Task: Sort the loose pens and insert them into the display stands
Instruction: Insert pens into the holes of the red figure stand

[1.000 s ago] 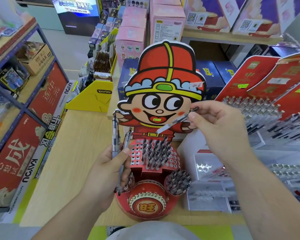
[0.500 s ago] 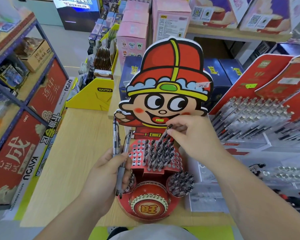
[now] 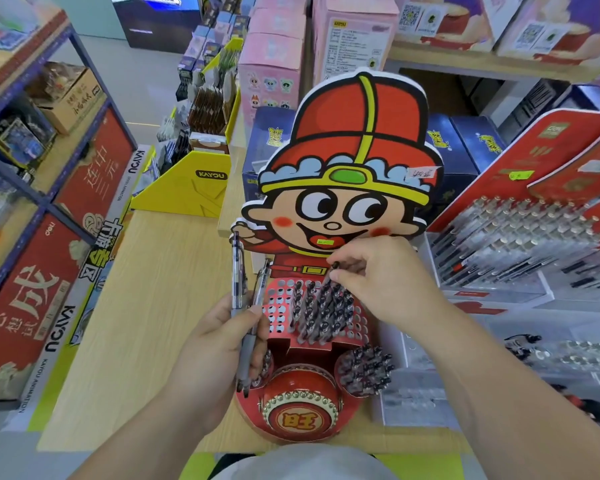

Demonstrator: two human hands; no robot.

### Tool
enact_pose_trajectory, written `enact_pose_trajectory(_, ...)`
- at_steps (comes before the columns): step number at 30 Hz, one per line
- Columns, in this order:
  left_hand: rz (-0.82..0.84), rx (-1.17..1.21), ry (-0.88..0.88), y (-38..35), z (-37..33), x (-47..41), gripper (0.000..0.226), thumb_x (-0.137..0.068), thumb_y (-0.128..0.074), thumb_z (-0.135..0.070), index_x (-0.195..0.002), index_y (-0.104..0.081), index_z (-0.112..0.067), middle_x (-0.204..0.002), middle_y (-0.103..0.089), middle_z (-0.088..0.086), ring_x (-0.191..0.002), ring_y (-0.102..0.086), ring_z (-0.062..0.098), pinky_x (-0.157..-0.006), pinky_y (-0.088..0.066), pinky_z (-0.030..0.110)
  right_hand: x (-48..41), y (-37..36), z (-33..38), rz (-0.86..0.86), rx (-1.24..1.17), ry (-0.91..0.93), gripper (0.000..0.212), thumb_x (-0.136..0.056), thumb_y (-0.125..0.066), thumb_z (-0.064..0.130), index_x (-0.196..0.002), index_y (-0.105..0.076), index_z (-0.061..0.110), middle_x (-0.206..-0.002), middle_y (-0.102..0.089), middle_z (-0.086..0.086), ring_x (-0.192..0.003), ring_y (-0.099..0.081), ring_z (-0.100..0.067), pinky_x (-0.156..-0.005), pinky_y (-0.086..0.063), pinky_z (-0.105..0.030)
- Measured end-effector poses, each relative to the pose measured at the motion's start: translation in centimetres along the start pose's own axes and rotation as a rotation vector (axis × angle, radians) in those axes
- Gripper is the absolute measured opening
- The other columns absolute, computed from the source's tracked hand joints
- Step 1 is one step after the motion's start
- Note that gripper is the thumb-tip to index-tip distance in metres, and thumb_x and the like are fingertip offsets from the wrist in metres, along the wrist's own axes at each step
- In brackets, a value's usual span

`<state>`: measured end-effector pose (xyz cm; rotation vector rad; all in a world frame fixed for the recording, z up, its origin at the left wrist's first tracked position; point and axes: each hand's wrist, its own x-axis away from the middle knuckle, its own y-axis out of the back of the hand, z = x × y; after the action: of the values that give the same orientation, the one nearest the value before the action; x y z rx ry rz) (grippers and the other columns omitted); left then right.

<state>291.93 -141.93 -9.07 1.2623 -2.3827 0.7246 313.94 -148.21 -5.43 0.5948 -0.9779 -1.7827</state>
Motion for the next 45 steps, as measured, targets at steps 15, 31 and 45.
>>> enact_pose_trajectory(15, 0.043, 0.002, -0.008, 0.1, 0.1, 0.4, 0.014, -0.101, -0.054, -0.018, -0.094, -0.056, -0.006, -0.077, -0.056, 0.011, -0.053, -0.044, 0.019, -0.045, -0.037, 0.028, -1.0, -0.3, 1.1, 0.189, 0.186, -0.03, 0.012, -0.089, -0.073, 0.027, -0.1, -0.079, 0.026, -0.095, -0.075, 0.01, -0.085, -0.067, -0.009, -0.073, -0.051, -0.025)
enact_pose_trajectory(31, 0.212, -0.202, -0.197, -1.6, -0.3, 1.6, 0.016, -0.101, -0.057, -0.024, -0.087, -0.065, -0.021, -0.075, -0.062, 0.008, -0.053, -0.048, 0.02, -0.05, -0.039, 0.03, 3.5, -0.1, 4.7, 0.027, -0.728, -0.288, 0.012, -0.083, -0.081, 0.02, -0.086, -0.074, 0.011, -0.073, -0.073, -0.012, -0.063, -0.07, -0.017, -0.058, -0.057, -0.027)
enact_pose_trajectory(45, -0.026, -0.164, -0.155, -0.2, -0.1, 0.6, 0.021, -0.107, -0.044, -0.02, -0.111, -0.063, -0.011, -0.079, -0.065, 0.008, -0.062, -0.053, 0.026, -0.047, -0.041, 0.03, 2.0, 2.8, 1.5, -0.331, -0.581, -0.016, 0.018, -0.088, -0.073, 0.008, -0.098, -0.074, 0.024, -0.088, -0.075, 0.004, -0.086, -0.072, -0.017, -0.08, -0.059, -0.034)
